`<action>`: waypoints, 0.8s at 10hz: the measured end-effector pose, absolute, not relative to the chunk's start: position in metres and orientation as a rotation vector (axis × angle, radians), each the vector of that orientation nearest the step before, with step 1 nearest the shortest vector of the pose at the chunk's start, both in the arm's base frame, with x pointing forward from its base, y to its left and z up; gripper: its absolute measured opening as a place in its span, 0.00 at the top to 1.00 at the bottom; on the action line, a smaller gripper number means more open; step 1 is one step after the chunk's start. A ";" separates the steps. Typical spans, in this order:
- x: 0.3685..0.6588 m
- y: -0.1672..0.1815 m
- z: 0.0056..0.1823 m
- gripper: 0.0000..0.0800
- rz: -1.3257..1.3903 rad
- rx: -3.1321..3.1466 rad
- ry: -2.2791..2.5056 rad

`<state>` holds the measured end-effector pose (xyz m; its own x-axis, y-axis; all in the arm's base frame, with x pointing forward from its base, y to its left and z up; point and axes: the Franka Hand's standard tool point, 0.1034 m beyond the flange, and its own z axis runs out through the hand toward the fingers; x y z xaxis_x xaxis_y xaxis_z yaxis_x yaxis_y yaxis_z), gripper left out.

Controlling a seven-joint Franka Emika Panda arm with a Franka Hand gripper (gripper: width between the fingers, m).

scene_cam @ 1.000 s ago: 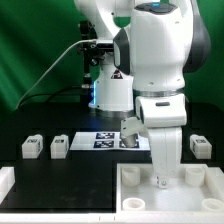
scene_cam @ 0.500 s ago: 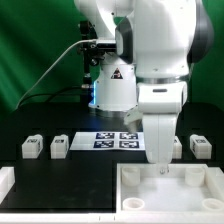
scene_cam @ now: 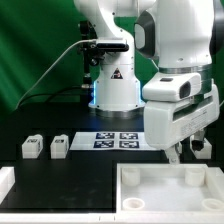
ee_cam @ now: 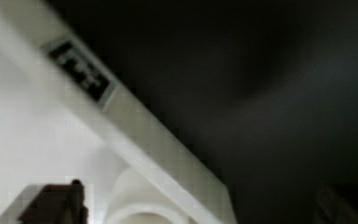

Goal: Assemble one leg

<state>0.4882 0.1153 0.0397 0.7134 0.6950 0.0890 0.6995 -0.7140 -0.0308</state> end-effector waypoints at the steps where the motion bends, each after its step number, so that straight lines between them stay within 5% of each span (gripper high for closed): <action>1: 0.488 0.116 0.040 0.19 -0.106 -2.887 -1.051; 5: 0.458 0.164 0.046 0.19 -0.046 -3.034 -0.246; 8: 0.455 0.168 0.043 0.19 -0.012 -3.037 -0.121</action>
Offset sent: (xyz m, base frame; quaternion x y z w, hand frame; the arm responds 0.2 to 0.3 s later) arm -0.0378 0.0365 0.0121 -0.0255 -0.0295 0.3406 0.9394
